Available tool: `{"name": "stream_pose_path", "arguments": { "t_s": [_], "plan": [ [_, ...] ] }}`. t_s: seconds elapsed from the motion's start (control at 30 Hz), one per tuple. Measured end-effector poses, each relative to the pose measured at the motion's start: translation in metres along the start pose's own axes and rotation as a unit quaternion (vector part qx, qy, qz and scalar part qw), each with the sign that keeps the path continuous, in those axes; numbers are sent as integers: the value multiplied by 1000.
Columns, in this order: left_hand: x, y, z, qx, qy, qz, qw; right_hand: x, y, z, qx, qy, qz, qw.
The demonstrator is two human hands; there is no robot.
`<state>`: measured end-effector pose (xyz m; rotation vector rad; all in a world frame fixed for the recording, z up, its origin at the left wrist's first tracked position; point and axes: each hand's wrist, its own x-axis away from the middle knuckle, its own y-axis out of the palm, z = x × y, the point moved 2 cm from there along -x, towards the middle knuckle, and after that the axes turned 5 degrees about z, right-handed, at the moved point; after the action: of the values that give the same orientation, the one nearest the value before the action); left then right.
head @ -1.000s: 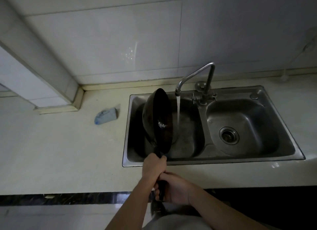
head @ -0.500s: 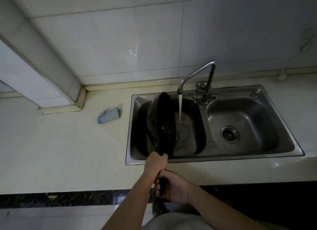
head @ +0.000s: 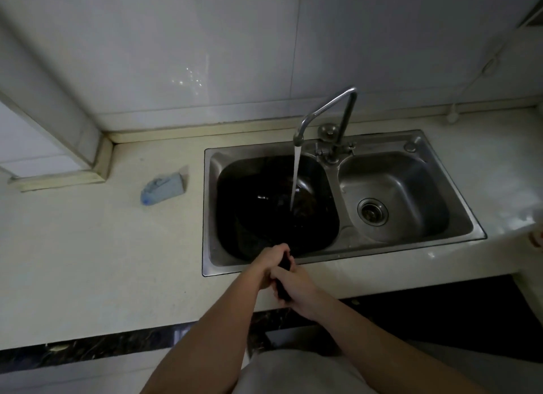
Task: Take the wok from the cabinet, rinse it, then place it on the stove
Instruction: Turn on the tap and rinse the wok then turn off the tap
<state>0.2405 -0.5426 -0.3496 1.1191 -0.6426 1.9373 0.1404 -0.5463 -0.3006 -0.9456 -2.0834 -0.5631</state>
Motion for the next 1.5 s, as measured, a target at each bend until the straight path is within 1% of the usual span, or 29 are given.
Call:
{"name": "stream_pose_path", "arguments": {
  "t_s": [0.03, 0.1, 0.2, 0.27, 0.37, 0.53, 0.63, 0.77, 0.87, 0.93, 1.03, 1.1, 1.2, 1.37, 1.5],
  "plan": [
    [-2, -4, 3, -51, 5, 3, 999, -3, 0, -1, 22, -7, 9, 1000],
    [-4, -12, 11, -152, 3, -19, 988, -6, -3, -2, 65, -21, 21, 997],
    [2, -21, 22, -227, -5, -50, 973, -11, -8, 1, 128, -39, 43, 990],
    [7, -22, 25, -288, -4, -48, 956, -12, -8, 7, 161, -50, 56, 984],
    [11, -17, 26, -372, 26, -23, 927, -11, -7, 11, 162, -44, 76, 983],
    [14, -10, 22, -450, 78, 5, 890, -12, -5, 15, 160, -47, 98, 981],
    [8, -12, 16, -454, 100, 22, 885, -10, -1, 18, 142, -55, 101, 983],
    [-1, -12, 13, -487, 118, 31, 865, -10, 3, 21, 125, -65, 109, 984],
    [-5, -13, 13, -495, 122, 34, 859, -12, 8, 25, 108, -63, 116, 985],
    [-5, -13, 13, -501, 120, 44, 856, -14, 8, 25, 120, -66, 114, 984],
    [-8, -13, 14, -506, 133, 80, 848, -15, 8, 21, 134, -63, 95, 984],
    [-10, -13, 16, -503, 122, 67, 853, -16, 7, 16, 152, -68, 79, 983],
    [-11, -17, 17, -479, 100, 30, 871, -18, 6, 10, 217, -91, 53, 970],
    [-10, -22, 15, -456, 107, 27, 883, -24, 3, 9, 247, -73, 38, 965],
    [-16, -26, 12, -431, 134, 25, 892, -20, 1, 7, 315, -108, 40, 942]
  ]
}}
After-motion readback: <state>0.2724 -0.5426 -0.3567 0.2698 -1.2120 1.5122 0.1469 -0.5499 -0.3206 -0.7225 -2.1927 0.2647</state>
